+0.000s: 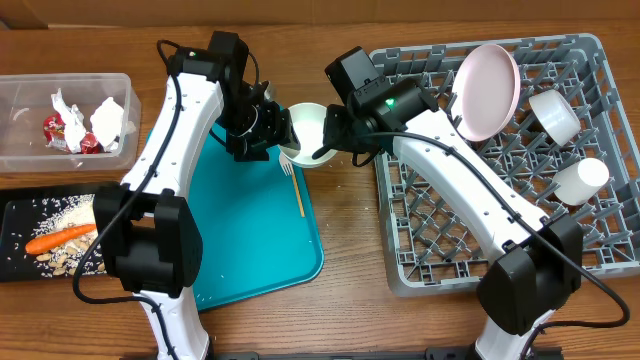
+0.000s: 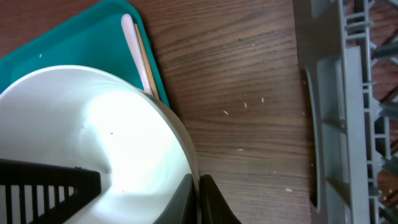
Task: Sort waste into correct bins and load items into the dishwasher rack
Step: 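Grasp the bowl's rim with the right gripper from the left gripper, then open the left gripper and carry the bowl right over the rack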
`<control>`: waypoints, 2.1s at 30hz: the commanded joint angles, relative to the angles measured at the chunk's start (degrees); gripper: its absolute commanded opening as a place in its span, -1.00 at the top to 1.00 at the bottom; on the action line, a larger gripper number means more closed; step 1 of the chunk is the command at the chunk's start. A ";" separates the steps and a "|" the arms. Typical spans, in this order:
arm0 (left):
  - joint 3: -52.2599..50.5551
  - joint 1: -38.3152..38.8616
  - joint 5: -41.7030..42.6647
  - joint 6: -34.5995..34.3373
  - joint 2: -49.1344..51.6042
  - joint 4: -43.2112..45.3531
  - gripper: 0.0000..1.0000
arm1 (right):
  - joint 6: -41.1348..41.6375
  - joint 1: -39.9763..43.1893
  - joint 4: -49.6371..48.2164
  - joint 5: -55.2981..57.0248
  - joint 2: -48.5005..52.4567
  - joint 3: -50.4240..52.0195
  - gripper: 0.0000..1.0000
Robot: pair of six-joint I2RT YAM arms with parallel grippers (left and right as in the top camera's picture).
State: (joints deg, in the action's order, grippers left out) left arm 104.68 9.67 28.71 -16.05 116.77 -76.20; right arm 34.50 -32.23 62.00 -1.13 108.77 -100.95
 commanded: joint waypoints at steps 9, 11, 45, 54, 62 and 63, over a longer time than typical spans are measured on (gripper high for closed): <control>4.57 -2.97 20.46 12.46 -2.78 0.07 -0.40 | 1.55 6.62 12.22 12.66 -0.11 -9.79 0.92; 6.10 -3.56 28.22 17.46 -3.17 -0.09 -0.40 | 1.53 8.28 13.27 12.68 -0.11 -9.79 0.92; 7.93 -3.93 -8.26 2.75 -3.93 -3.67 -1.00 | 16.55 23.58 35.06 53.53 -2.32 -8.76 0.92; 7.93 -3.93 -10.14 2.73 -3.93 -3.69 -1.00 | 15.19 23.76 35.08 52.33 -8.63 -6.54 0.92; 7.93 -3.93 -11.28 2.71 -3.93 -3.48 -1.00 | 18.29 29.31 35.06 53.75 -13.94 0.07 0.92; 7.93 -3.93 -11.28 2.71 -3.93 -3.34 -1.00 | 20.22 30.32 35.06 54.88 -13.94 1.38 0.92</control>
State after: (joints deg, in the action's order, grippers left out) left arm 112.25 5.63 18.35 -12.34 114.34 -79.70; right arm 50.22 -4.62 97.21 50.46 95.29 -103.04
